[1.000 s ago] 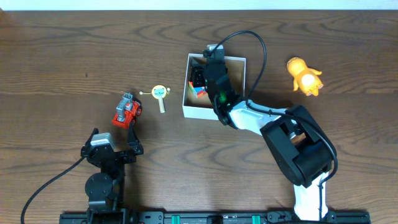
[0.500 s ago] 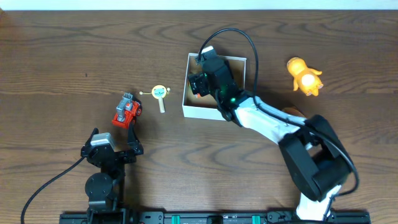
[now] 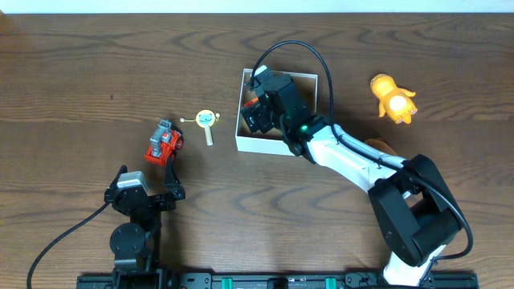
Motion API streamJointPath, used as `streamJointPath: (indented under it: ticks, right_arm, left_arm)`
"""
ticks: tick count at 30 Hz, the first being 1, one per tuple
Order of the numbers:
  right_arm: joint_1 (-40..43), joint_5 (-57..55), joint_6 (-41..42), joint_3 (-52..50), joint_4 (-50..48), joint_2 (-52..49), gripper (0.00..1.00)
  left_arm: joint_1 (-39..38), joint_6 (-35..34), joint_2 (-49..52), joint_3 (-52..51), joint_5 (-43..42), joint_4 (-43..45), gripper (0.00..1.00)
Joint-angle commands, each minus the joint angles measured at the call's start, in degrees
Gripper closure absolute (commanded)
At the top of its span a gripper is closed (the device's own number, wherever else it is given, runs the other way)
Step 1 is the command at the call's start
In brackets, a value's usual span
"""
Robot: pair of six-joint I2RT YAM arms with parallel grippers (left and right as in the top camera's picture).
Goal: Pack container
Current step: 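Lower the cube into the box corner and open the right gripper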
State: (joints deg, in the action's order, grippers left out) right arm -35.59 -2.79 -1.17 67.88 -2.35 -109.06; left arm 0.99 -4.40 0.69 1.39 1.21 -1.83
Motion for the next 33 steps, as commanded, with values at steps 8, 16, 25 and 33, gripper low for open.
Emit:
streamJointPath:
  ticks: [8,16,25,33]
  right_arm:
    - [0.8,0.9,-2.8,0.9,-1.4,-4.8,0.04]
    - [0.9,0.7,-2.8,0.9,-4.9,-9.9,0.11]
    - [1.1,-5.6,-2.8,1.5,-11.1,-9.7,0.47]
    - [1.1,-9.6,-2.4,3.8,-13.6,-9.5,0.51]
  left_arm:
    - [-0.2,0.8,-0.1,-1.2,0.3,-2.2,0.02]
    - [-0.2,0.8,-0.1,-1.2,0.3,-2.2,0.02]
    - [-0.2,0.8,-0.1,-1.2,0.3,-2.2,0.02]
    - [-0.2,0.8,-0.1,-1.2,0.3,-2.2,0.02]
